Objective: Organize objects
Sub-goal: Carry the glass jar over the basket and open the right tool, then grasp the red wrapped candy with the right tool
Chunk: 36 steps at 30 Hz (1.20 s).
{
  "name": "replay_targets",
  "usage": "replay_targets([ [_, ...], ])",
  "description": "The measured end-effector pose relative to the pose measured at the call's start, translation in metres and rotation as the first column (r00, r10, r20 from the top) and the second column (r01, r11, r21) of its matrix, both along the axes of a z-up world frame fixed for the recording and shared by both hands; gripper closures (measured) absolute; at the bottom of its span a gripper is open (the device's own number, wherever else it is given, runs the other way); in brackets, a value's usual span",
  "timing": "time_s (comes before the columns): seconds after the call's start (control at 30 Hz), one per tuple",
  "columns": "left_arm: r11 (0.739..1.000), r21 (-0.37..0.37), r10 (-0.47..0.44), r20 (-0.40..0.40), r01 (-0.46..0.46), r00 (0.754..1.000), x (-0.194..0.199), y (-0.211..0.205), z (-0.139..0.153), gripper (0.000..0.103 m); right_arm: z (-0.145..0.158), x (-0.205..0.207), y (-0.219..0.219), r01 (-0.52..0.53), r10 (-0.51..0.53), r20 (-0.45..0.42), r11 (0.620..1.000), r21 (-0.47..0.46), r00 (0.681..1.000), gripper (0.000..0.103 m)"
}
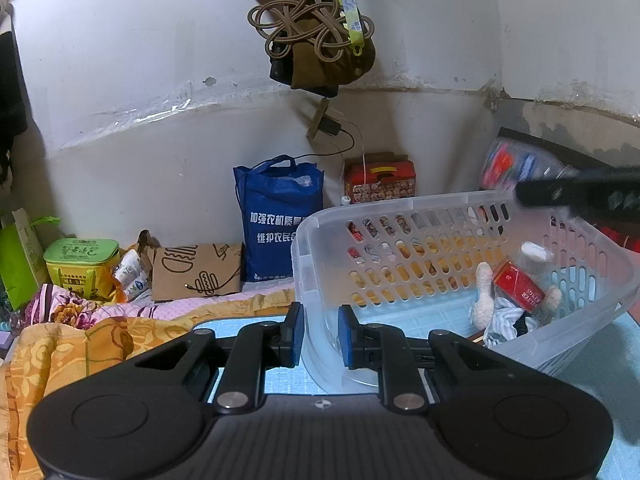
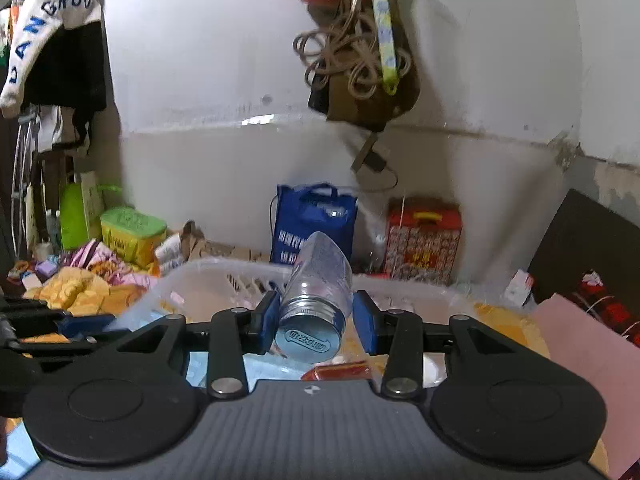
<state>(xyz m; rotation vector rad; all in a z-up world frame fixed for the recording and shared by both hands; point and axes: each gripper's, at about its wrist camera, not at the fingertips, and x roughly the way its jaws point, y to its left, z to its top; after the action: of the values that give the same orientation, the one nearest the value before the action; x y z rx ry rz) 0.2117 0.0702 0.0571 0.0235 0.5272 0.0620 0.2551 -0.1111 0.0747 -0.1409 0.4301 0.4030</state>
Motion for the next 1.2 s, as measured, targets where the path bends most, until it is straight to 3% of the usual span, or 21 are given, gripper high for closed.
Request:
replay_targets([
  [0.17, 1.0, 0.0, 0.0, 0.001, 0.0, 1.0, 0.0, 0.0, -0.001, 0.081, -0.013, 0.002, 0.008, -0.034, 0.033, -0.032, 0.999, -0.027, 0.999, 0.057],
  [0.23, 1.0, 0.002, 0.0, 0.001, 0.0, 1.0, 0.0, 0.0, -0.001, 0.081, -0.014, 0.006, 0.011, -0.011, 0.01, -0.011, 0.998, -0.066, 1.0, 0.033],
  [0.27, 1.0, 0.003, 0.0, 0.001, 0.0, 1.0, 0.0, -0.001, -0.001, 0.081, -0.013, 0.004, 0.01, 0.021, -0.019, 0.024, 0.997, -0.073, 1.0, 0.003],
  [0.3, 1.0, 0.003, 0.0, 0.001, 0.0, 1.0, 0.0, -0.001, -0.001, 0.081, -0.012, -0.002, 0.006, 0.062, -0.057, 0.072, 0.996, -0.067, 0.996, 0.0],
  [0.4, 1.0, 0.008, 0.001, 0.002, -0.001, 1.0, 0.001, -0.001, -0.001, 0.081, -0.007, -0.021, -0.009, 0.108, -0.106, 0.134, 0.994, -0.004, 0.985, 0.0],
  [0.73, 1.0, 0.015, 0.001, 0.003, -0.001, 1.0, 0.001, -0.003, 0.0, 0.08, -0.02, -0.103, -0.054, 0.121, -0.144, 0.178, 0.983, 0.137, 0.973, 0.0],
  [0.9, 1.0, 0.008, 0.001, 0.002, -0.001, 1.0, 0.002, -0.002, 0.0, 0.08, -0.054, -0.118, -0.063, 0.145, -0.168, 0.096, 0.967, 0.211, 0.981, 0.0],
  [1.2, 1.0, 0.016, 0.003, 0.002, -0.003, 1.0, 0.002, -0.001, 0.0, 0.08, -0.099, -0.12, -0.051, 0.131, -0.127, -0.031, 0.971, 0.201, 0.991, 0.0],
])
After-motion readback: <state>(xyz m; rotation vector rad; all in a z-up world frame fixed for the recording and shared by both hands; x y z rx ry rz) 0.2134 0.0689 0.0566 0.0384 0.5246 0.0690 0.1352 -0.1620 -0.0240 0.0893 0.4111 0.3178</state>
